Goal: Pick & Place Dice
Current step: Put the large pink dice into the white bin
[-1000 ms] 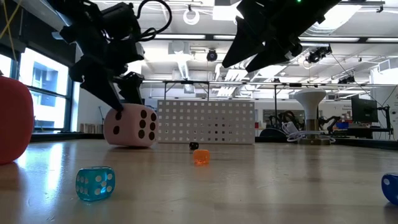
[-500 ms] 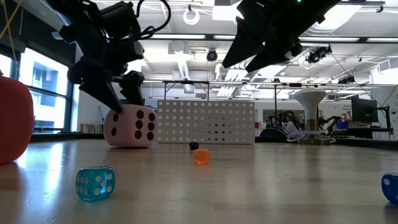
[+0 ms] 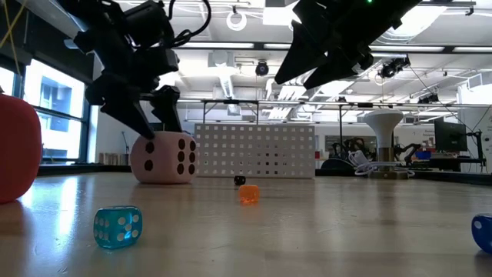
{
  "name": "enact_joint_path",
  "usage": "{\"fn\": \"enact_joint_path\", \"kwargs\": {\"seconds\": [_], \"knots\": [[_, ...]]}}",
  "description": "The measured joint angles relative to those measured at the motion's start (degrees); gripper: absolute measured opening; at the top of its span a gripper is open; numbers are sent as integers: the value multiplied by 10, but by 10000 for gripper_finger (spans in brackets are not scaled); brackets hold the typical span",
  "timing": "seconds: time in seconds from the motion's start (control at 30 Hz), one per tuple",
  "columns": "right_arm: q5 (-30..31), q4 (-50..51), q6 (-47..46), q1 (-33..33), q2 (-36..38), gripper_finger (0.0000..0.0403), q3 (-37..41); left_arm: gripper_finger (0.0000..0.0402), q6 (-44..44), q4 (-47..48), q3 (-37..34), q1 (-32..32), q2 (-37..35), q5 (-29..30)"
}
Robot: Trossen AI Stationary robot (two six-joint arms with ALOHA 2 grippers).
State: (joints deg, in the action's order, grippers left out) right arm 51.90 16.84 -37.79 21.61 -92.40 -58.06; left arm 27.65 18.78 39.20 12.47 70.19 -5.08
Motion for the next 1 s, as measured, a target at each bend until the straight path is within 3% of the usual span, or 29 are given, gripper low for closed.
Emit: {"fn": "enact_joint_path", "kwargs": {"seconds": [0.23,0.67,1.0], "knots": [[0,0,1,0,0,400,0,399,-21,-2,0,6,1,-1],[0,0,1,0,0,400,0,400,-41,-10,2,15,64,-8],[0,0,1,0,0,400,0,400,-140,-27,1,15,70,-41]]}}
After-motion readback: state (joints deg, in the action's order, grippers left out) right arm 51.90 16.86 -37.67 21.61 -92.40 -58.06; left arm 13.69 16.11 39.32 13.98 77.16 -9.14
